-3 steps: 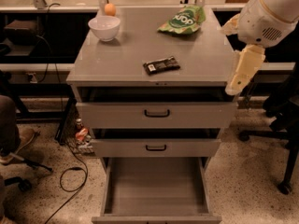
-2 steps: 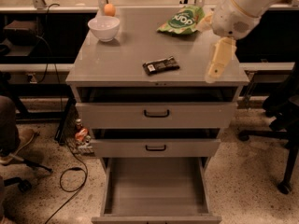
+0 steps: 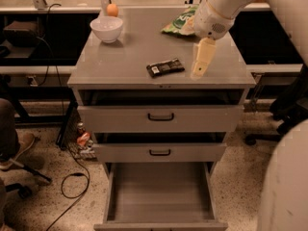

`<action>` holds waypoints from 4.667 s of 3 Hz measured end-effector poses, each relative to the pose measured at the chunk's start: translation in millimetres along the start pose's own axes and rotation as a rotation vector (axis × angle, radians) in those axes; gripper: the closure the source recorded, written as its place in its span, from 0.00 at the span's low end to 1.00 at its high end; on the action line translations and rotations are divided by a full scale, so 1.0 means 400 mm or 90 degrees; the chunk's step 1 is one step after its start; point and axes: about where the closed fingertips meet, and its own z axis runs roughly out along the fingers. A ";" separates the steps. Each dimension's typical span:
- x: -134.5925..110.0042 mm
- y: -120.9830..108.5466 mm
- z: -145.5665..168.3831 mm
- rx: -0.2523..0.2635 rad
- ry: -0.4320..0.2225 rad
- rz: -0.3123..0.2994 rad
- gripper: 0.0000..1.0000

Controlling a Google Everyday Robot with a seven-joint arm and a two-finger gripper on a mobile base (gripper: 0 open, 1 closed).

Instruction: Place rxbar chocolate into bottom drawer

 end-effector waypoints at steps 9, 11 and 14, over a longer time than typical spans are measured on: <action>-0.001 -0.194 0.312 -0.082 0.024 0.006 0.38; -0.010 -0.200 0.292 -0.082 0.023 0.007 0.91; 0.166 -0.044 0.076 -0.054 -0.033 0.156 1.00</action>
Offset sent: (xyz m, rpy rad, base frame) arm 0.0667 0.0249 -0.0475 -0.0825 0.0608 0.0045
